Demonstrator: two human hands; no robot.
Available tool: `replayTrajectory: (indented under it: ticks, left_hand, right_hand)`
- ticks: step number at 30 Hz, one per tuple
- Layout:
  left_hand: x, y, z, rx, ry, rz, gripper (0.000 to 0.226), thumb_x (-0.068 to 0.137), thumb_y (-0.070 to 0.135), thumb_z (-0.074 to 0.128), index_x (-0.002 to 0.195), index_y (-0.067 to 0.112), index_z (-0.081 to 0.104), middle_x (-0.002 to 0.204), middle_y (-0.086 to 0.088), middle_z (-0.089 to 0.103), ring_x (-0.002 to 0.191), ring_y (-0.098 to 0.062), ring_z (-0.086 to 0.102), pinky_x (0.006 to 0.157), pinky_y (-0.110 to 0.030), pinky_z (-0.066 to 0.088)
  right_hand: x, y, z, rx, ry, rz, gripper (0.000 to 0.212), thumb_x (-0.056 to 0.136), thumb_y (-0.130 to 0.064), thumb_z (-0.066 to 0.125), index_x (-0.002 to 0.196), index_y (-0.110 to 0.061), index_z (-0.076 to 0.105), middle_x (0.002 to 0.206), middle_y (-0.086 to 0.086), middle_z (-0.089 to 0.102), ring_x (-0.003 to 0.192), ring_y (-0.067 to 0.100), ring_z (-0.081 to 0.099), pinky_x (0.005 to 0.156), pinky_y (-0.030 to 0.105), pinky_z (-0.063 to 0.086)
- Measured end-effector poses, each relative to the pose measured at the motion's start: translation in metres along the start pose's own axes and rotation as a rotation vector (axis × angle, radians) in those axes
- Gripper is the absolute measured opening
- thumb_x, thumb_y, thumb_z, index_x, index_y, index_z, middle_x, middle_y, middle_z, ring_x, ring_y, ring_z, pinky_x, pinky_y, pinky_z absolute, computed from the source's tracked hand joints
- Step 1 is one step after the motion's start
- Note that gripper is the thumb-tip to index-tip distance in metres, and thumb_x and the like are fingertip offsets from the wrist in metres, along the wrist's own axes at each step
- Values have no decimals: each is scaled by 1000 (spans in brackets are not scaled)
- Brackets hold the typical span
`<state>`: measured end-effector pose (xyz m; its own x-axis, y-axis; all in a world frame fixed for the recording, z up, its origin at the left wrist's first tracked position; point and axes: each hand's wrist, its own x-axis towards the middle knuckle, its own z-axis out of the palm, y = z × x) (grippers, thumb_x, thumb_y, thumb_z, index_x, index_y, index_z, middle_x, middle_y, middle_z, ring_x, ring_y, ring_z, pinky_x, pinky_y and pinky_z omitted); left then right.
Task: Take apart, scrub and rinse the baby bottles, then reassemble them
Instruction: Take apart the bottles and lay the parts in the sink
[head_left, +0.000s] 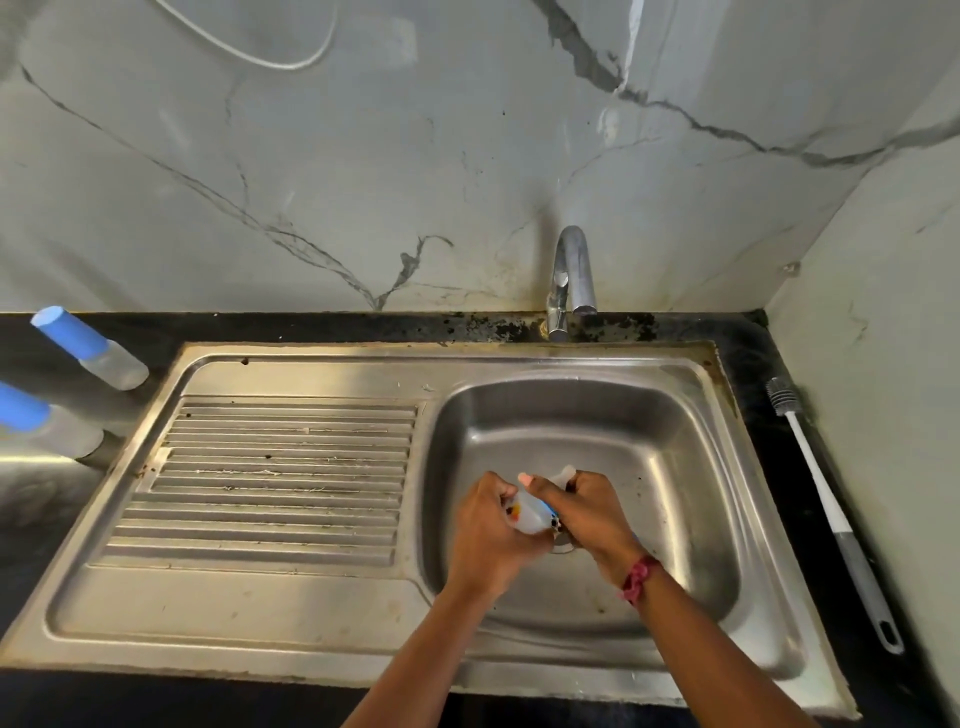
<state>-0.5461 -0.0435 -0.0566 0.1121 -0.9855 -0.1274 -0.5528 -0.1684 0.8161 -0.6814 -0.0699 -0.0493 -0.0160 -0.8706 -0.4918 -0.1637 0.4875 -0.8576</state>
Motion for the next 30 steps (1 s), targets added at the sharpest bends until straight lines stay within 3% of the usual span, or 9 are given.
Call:
replayTrajectory:
  ticks: [2,7,11,14,16,21,25,28,30]
  left_hand:
    - [0,4,-4,-30,-37,-48,52,48,37,87,83,17,55,78,6,63,73,-11,62,64,-29,51]
    - [2,5,-11,-209,-195,-237,72,36,48,90,90,10,62,84,0,71,79,-21,70,73,-43,59]
    - [5,0,-14,-230,-259,-234,62,48,33,97,93,7,63,83,-1,72,70,-11,67,71,-37,58]
    - [7,-1,-18,-190,-232,-188,48,55,25,96,91,14,65,84,4,70,71,-6,64,65,-20,53]
    - [8,-2,-16,-157,-191,-155,47,55,26,96,90,18,65,85,6,70,74,-6,64,66,-22,53]
    - [5,1,-7,-101,-113,-83,52,45,49,85,88,28,62,83,12,67,77,-1,62,65,-15,48]
    - [8,-1,-7,-66,-95,-61,48,57,31,91,96,20,65,86,11,66,80,-3,62,65,-10,44]
    - [10,-4,-9,-43,-109,-56,47,61,30,92,98,21,64,88,13,64,79,2,60,65,-7,43]
    - [11,-4,-9,-39,-117,-57,47,62,31,91,99,25,63,87,15,64,79,2,60,66,-6,44]
  right_hand:
    - [-4,0,-2,41,-17,-49,54,75,-48,81,79,3,65,79,27,67,68,33,65,62,54,56]
    - [-7,2,-13,68,-106,-177,24,84,-31,77,87,-8,74,82,16,73,78,43,67,71,50,55]
    - [-1,6,-20,146,-244,-131,37,70,-45,79,93,-18,75,82,17,66,71,32,52,56,32,45]
    - [5,12,-30,189,-332,-106,49,70,-32,80,117,-26,69,96,13,67,78,29,56,55,26,47]
    - [8,14,-30,230,-320,-61,62,68,-30,81,126,-26,60,101,12,65,79,27,60,55,28,49]
    - [4,5,-7,100,-82,-34,59,72,-57,77,104,-9,63,85,16,69,63,21,62,48,27,47]
    - [8,8,-6,153,-36,-33,40,79,-33,81,110,-15,63,93,16,69,72,20,66,62,36,56]
    - [13,14,-14,247,-106,-33,47,79,-10,81,120,-19,60,100,14,67,81,28,66,81,53,56]
    - [13,16,-19,318,-166,-53,51,78,2,78,122,-17,61,98,12,67,81,29,65,81,51,56]
